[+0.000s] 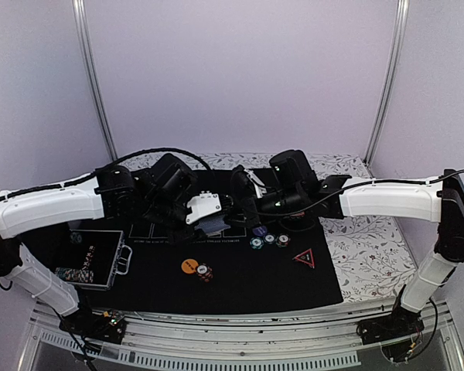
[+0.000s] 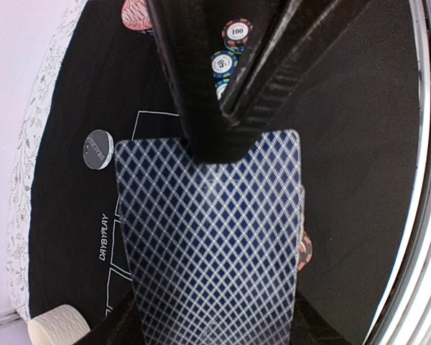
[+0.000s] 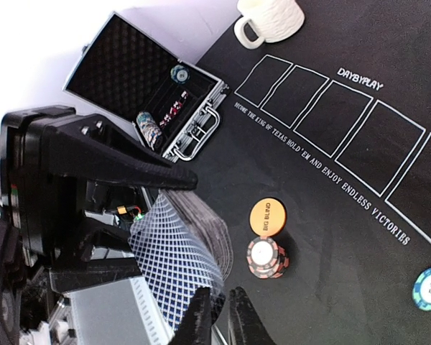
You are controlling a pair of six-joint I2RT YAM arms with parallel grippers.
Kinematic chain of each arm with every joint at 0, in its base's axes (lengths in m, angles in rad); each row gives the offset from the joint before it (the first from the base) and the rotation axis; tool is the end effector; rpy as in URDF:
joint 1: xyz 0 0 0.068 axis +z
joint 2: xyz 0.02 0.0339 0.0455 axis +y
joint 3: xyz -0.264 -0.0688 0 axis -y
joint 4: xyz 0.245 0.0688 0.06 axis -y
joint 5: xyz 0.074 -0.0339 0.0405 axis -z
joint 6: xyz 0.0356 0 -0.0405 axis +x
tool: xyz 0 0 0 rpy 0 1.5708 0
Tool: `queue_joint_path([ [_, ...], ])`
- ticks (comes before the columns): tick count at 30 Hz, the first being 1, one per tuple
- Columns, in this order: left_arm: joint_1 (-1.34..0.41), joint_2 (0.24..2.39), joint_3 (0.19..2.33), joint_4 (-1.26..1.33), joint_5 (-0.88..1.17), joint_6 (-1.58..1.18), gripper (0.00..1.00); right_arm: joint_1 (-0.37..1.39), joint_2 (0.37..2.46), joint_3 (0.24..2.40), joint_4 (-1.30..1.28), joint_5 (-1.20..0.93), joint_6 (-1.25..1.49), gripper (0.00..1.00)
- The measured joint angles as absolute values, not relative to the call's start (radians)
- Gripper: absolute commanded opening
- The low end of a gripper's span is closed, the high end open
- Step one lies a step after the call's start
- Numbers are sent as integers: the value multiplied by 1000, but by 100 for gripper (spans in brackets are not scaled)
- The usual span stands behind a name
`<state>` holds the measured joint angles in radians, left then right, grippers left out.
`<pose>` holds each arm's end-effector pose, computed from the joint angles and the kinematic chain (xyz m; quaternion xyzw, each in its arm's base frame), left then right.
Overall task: Distribute texas hold em gaming equipment
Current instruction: Pick up the poker card from the face-down deck piles.
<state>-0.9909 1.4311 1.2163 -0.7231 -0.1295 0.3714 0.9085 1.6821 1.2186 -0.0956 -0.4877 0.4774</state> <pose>0.1683 -0.2485 0.2932 0.5815 0.7494 -0.0361 0.3145 0.2234 0.3136 0.2641 -0.2958 0.8042 0.4629 0.2268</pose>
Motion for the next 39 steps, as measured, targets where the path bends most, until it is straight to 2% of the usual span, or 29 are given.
queue_joint_path([
  [22,-991,1431,1205,-713,-139,373,54,908,1660,1219,-105,-493,494,3],
  [24,-991,1431,1205,-714,-139,373,54,908,1662,1219,-105,-498,498,9],
  [27,-991,1431,1205,-713,-139,373,54,908,1665,1219,-105,-500,511,24],
  [31,-991,1431,1205,-712,-138,373,54,908,1678,1219,-97,-509,513,27],
  [34,-991,1431,1205,-714,-138,374,54,908,1706,1219,-92,-515,516,24],
  [39,-991,1431,1197,-721,-134,374,54,908,1718,1220,-79,-529,519,6],
])
